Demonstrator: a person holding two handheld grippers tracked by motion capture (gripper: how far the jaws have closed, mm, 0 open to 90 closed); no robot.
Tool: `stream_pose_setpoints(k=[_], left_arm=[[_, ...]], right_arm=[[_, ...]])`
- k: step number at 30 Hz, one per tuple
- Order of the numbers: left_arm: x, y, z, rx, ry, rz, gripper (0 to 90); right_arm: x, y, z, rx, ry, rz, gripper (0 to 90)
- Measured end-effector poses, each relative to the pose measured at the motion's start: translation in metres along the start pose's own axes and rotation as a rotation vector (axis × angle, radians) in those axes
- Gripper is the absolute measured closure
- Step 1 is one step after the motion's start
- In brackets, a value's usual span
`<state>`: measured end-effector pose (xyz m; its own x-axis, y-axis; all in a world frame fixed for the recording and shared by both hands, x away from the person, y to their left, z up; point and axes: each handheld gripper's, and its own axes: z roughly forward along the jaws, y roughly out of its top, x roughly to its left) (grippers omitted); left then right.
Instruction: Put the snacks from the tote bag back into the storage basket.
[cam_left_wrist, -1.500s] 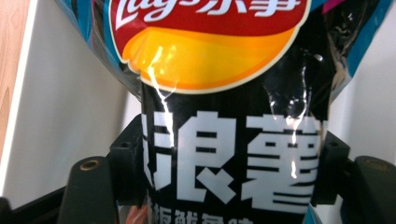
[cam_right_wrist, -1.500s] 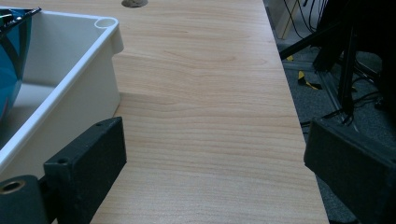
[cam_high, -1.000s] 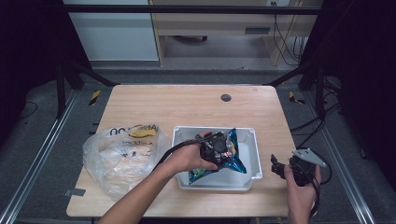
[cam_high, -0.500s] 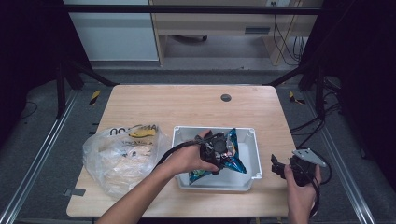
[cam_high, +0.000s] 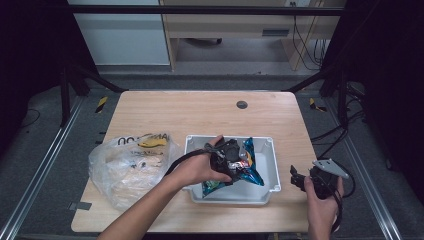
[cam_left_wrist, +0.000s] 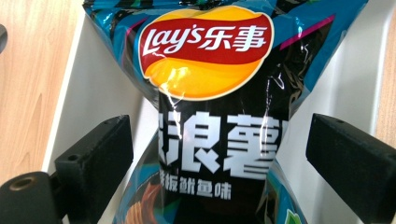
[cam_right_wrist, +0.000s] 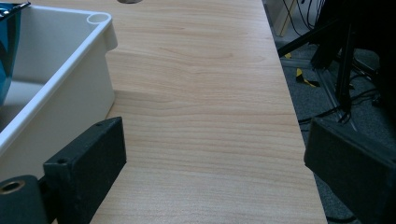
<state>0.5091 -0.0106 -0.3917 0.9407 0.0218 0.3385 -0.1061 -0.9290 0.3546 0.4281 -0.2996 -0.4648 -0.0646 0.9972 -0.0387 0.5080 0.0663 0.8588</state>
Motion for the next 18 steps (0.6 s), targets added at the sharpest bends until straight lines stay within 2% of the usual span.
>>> stream_pose_setpoints(k=[7, 18], left_arm=[[-0.001, 0.0, -0.009, -0.012, 0.006, 0.003, 6.5], [-0.001, -0.001, -0.036, -0.055, 0.04, 0.004, 6.0]], right_arm=[[0.0, 0.0, -0.001, -0.002, 0.0, -0.001, 6.1], [0.002, 0.001, -0.003, -0.006, -0.003, -0.005, 6.1]])
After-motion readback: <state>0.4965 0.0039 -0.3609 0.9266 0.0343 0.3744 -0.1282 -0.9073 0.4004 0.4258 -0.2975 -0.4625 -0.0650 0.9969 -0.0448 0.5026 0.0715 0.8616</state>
